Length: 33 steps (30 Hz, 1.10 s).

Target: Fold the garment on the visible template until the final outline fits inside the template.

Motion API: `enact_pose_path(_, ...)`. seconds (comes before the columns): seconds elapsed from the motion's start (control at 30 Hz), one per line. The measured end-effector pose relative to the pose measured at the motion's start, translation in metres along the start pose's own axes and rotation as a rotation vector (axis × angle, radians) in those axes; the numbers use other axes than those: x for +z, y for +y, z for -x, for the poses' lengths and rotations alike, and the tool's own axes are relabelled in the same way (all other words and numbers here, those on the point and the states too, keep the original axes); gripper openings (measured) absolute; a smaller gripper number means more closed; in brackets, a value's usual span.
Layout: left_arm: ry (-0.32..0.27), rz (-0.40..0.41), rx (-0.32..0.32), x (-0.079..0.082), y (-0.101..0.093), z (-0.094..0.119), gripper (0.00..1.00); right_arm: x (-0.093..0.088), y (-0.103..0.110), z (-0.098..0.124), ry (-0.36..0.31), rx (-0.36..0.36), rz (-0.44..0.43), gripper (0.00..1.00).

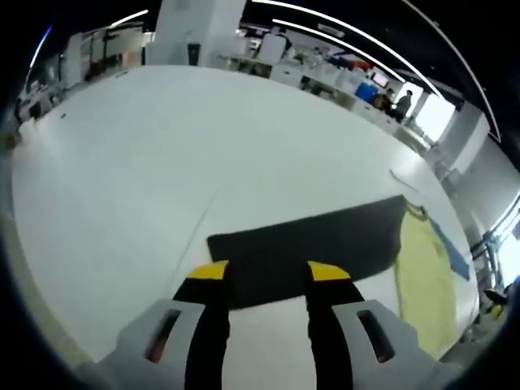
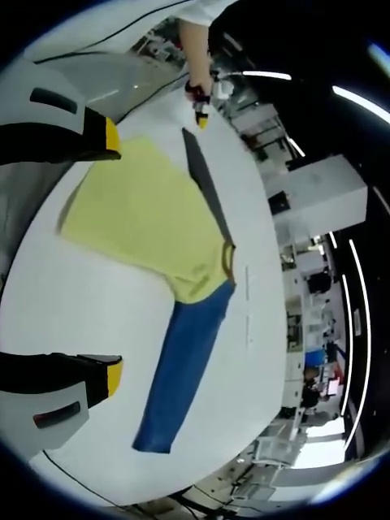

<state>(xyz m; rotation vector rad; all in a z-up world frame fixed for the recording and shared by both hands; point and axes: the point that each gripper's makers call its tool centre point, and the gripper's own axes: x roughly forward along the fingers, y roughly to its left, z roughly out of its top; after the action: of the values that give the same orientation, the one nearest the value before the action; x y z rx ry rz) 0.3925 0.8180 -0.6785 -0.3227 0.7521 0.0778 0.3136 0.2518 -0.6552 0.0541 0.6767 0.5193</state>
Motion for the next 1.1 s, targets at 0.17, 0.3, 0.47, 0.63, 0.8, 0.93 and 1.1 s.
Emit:
enact_pose_path(0.17,0.007,-0.024,-0.034,-0.005,-0.010,0.004,0.38,0.000,0.000,0.003,-0.006,0.006,0.005,0.98)
enact_pose_path(0.3,0.013,-0.047,-0.058,-0.010,-0.019,0.008,0.40,-0.001,0.000,0.006,-0.011,0.010,0.009,0.98)
enact_pose_path(0.47,0.019,-0.077,-0.091,-0.016,-0.032,0.014,0.44,-0.002,0.000,0.009,-0.017,0.015,0.014,0.98)
enact_pose_path(0.63,0.026,-0.117,-0.135,-0.022,-0.049,0.020,0.48,-0.001,0.000,0.011,-0.029,0.021,0.017,0.98)
enact_pose_path(0.8,0.035,-0.162,-0.186,-0.029,-0.065,0.024,0.52,-0.003,0.000,0.012,-0.027,0.026,0.020,0.98)
enact_pose_path(0.93,0.044,-0.207,-0.219,-0.034,-0.078,0.027,0.57,-0.005,0.001,0.012,-0.030,0.031,0.022,0.98)
enact_pose_path(1.1,0.049,-0.262,-0.260,-0.038,-0.095,0.032,0.62,-0.005,0.000,0.012,-0.030,0.037,0.020,0.98)
